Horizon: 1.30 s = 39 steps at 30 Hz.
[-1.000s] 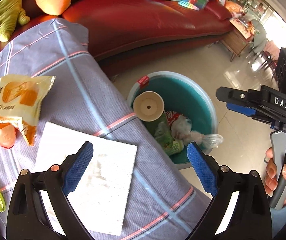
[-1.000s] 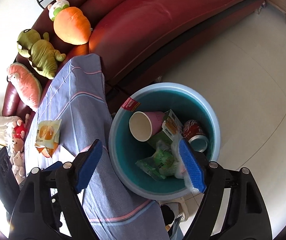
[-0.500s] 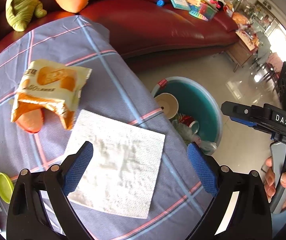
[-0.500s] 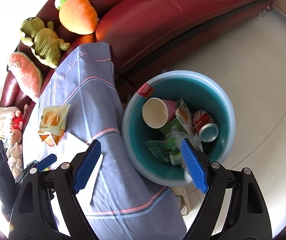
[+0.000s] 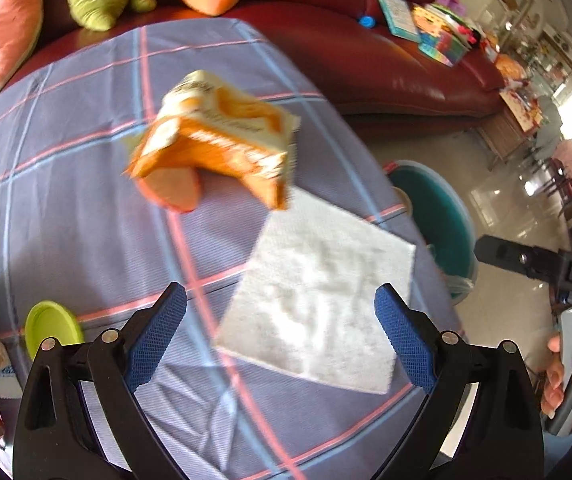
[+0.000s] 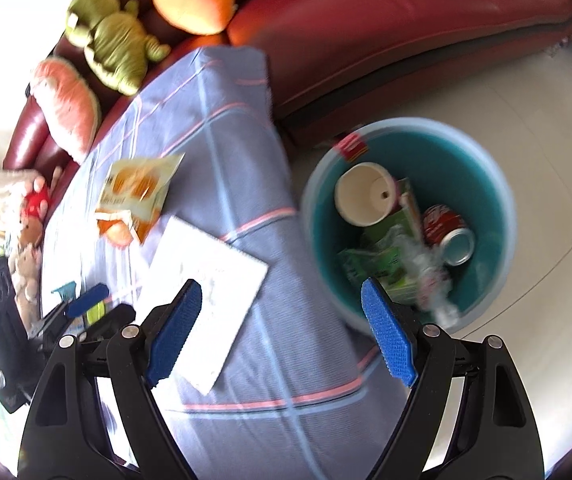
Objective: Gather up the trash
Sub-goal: 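Move both tools back over the table toward the white napkin, then grasp the white paper napkin with the right tool and lift it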
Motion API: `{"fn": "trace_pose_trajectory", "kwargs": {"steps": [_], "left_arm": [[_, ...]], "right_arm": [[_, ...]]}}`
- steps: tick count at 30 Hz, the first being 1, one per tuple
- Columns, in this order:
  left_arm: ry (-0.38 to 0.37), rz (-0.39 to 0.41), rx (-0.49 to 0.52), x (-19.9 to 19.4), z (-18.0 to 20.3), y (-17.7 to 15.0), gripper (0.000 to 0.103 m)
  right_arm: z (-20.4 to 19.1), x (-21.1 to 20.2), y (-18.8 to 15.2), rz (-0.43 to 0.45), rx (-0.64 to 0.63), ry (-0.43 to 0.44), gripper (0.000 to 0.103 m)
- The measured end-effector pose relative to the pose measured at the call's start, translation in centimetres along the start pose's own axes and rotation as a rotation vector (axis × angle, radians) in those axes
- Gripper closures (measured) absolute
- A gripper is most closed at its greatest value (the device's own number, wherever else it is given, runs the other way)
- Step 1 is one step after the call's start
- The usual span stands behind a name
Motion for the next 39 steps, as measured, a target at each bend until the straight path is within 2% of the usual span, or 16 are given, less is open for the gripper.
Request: {"fn": "trace_pose_trajectory", "kwargs": {"steps": [6,14,21,27,31,34,36,37,38,39], "left_arm": [[0.002,0.011,-0.111,-0.8,-5.5,-1.4,0.008],[-0.013,0.036,-0.182,-1.8,-9.9,-1.4,0.008],[-0.036,0.055,-0.181,-2.4,-11.4,-0.9,0.008],[-0.056,0.061,-0.194,-2.6,-12.3,-0.8,0.008],[-0.058,0.063,-0.207,-2.7,-12.8,-0.8,0.008],[-0.056,0.062,-0.219,-2.5,-13.0,-0.8,0.008],[-0.057,0.061,-0.224,-2.5,-13.1,-0.6,0.008],[-0.055,0.061,-0.224,-2.5,-13.0,-0.6,0.008],[-0.052,0.061,-0.222,-2.5,-13.0,-0.6,0.008],[-0.051,0.061,-0.221,-2.5,-12.9,-0.6,0.008]], "right_arm": [[-3.8,3.6,-1.0,-0.071,-0.082,-0.007,0.025],[-7.1,7.0,-0.8,-0.116,-0.14,-0.049,0.025],[-8.8,8.0,-1.7,-0.087,-0.164,-0.124,0.016],[-12.2,9.6,-3.9,-0.061,-0.32,-0.252,0.01],[-13.2,10.1,-4.9,-0.019,-0.394,-0.306,0.012],[-13.9,9.7,-5.6,-0.005,-0.437,-0.285,0.031],[-14.3,9.4,-5.7,-0.006,-0.446,-0.263,0.059],[-14.3,9.2,-5.6,-0.009,-0.439,-0.244,0.068],[-14.1,9.0,-5.5,-0.023,-0.417,-0.209,0.087],[-13.8,8.7,-5.3,-0.03,-0.399,-0.183,0.09]]}}
Point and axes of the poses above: each gripper's, at about its wrist camera, not at the fingertips, and x roughly the way its jaws point, z to its right, y to its top, the point moved 5 cm from there along x, roughly the way its jaws point, and after that the axes turned 5 degrees about -z, right-handed, at the moved point
